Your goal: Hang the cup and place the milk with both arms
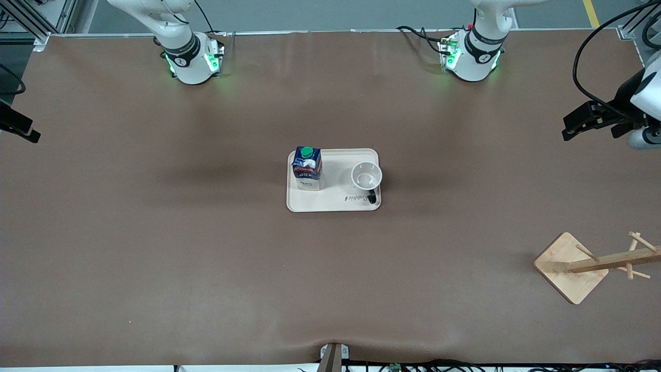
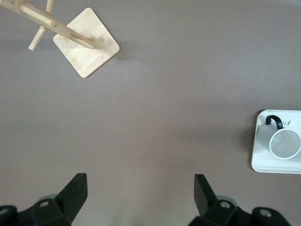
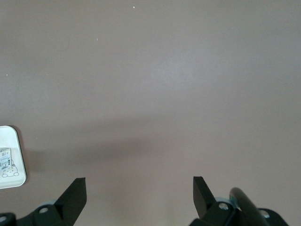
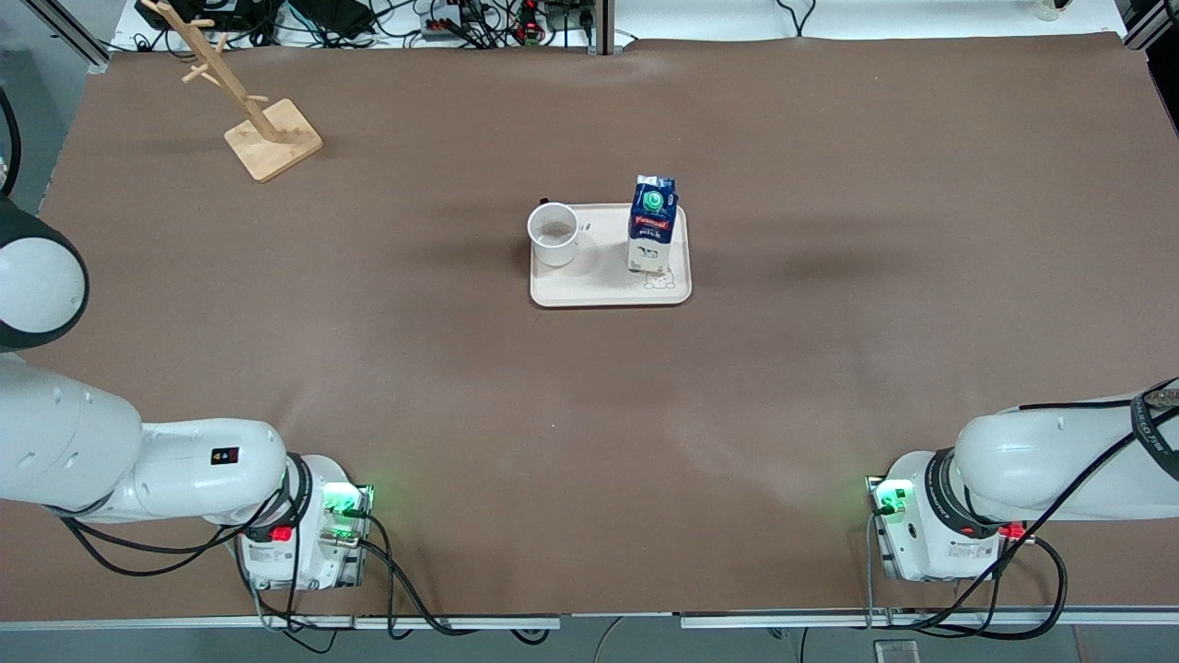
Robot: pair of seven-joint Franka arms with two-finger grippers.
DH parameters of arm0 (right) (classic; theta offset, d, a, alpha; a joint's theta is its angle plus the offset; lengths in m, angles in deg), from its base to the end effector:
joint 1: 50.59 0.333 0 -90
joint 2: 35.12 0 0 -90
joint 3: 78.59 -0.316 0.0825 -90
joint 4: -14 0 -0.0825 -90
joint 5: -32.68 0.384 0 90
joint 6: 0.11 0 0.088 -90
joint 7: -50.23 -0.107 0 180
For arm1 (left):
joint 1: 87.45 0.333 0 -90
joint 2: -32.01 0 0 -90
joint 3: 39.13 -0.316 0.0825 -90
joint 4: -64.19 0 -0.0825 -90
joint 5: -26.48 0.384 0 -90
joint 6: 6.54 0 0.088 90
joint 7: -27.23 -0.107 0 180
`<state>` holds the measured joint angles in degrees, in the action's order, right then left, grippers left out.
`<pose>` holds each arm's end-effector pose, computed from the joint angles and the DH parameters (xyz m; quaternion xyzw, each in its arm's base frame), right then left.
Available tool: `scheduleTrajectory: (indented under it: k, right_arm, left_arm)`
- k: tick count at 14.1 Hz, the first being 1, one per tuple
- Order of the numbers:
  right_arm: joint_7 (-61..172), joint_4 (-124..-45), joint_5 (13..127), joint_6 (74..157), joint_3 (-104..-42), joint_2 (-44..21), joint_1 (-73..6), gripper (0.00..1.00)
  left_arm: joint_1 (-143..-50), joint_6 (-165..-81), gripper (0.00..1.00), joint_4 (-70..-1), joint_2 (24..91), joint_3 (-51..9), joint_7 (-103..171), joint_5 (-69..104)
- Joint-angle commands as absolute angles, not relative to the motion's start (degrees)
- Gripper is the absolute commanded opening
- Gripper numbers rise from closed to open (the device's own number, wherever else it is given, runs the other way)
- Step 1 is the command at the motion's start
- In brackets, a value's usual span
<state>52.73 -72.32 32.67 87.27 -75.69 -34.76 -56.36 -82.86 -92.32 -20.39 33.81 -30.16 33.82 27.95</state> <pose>0.5461 -0.0832 0.6472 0.9985 -0.0538 0.0061 0.0008 0.5559 -0.0381 0.6452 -0.9997 -0.0202 0.0040 0.0108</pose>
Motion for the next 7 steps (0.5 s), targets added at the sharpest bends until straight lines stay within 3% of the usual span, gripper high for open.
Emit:
scheduleTrajectory:
  k: [1,7]
  right_arm:
    - [52.95,-72.4,33.56,87.26,-75.68,-35.03,-56.48,1.0]
    - [52.95,-72.31,33.56,87.35,-75.68,-35.03,-56.65,1.0]
  left_arm:
    - [-82.53,-91.88,1.0,-19.57,33.24,-29.99,33.03,28.15]
    - [-82.7,-91.88,1.0,-18.0,34.11,-30.16,33.29,28.15]
